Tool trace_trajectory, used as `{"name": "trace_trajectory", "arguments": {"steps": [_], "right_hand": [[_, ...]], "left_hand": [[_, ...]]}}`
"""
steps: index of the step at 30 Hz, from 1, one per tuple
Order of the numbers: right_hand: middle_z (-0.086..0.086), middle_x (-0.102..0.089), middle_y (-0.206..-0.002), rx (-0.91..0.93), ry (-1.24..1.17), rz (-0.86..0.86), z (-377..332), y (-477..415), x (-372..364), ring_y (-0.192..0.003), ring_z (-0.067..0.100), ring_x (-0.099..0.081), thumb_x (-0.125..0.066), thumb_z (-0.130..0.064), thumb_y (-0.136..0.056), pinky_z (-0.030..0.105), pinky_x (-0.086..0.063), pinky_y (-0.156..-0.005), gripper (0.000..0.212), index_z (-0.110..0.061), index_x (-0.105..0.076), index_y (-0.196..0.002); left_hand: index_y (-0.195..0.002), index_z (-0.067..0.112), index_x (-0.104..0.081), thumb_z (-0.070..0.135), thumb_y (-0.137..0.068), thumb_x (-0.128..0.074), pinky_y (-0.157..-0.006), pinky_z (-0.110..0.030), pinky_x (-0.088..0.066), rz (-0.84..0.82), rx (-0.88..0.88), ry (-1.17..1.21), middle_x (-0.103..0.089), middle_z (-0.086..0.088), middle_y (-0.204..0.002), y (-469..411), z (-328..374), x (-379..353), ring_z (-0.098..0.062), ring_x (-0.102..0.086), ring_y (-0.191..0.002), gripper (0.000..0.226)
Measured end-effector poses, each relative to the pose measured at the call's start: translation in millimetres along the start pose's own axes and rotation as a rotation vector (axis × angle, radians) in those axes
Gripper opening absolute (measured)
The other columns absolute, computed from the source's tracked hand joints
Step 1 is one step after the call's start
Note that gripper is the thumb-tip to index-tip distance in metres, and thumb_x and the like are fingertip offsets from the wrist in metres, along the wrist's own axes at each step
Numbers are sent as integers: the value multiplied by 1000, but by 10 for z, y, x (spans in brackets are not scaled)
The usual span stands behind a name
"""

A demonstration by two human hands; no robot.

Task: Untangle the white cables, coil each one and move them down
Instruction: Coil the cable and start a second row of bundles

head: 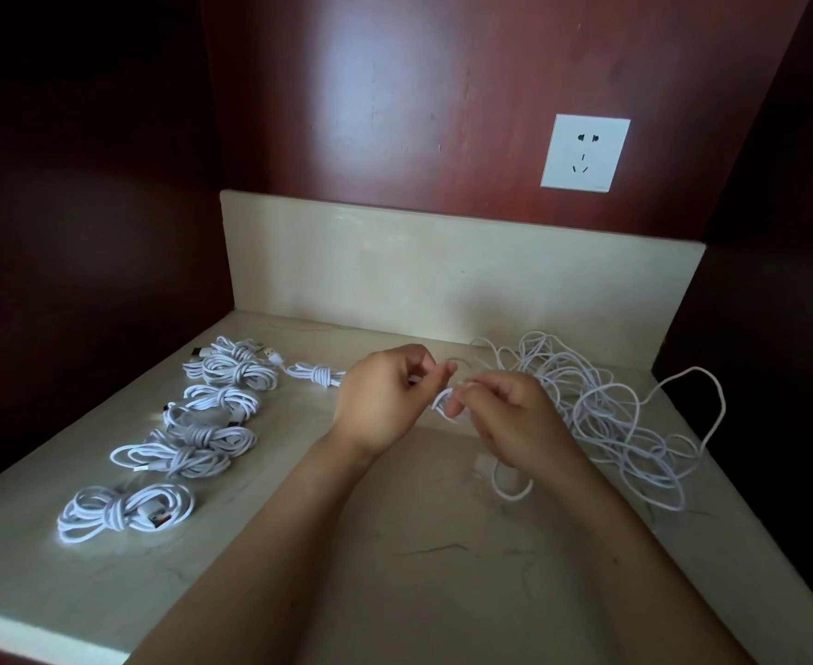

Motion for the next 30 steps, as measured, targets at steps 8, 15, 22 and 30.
{"name": "trace_trajectory", "arguments": {"steps": [8, 15, 22, 30], "right_hand": [[5, -29, -51, -69, -253, 129, 192, -53, 208, -37, 8, -24, -51, -15, -100, 17, -20, -38, 26, -5, -61, -77], [-4, -27, -46, -149, -336, 27, 288, -52, -47, -34, 6, -20, -42, -13, -103, 12, -17, -37, 30, -9, -60, -80], [-10, -44, -44, 1, 85, -102, 252, -5, -346, -39, 3, -40, -42, -18, -103, 17, -30, -47, 36, -28, -61, -74], [-8, -34, -50, 186, 196, -167, -28, 40, -355, -49, 5, -33, -59, -16, -96, 27, -26, -52, 37, -12, -49, -61]], "left_hand": [[-55, 7, -43, 14, -96, -59, -49, -18, -26, -153, -98, 494, -32, 13, -50, 35, 265, -146, -1, -27, -49, 45], [-60, 7, -43, 13, -100, -48, -41, -13, -25, -132, 38, 751, -36, 10, -44, 39, 300, -139, -1, -27, -39, 41], [-62, 12, -41, 25, -101, -51, -39, -20, -33, 46, 121, 656, -37, -9, -53, 12, 59, -23, -12, -37, -43, 42], [-64, 23, -45, 47, -96, -51, -56, -32, -38, 76, 84, -33, -54, 5, -57, -18, -147, 77, -18, -53, -61, 41]]}}
Point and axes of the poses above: each hand's wrist, its own y-axis away from the middle knuckle, its own x-axis out of the back of the hand, z = x × y, the point moved 9 cm from there along -y, towards the middle knuckle
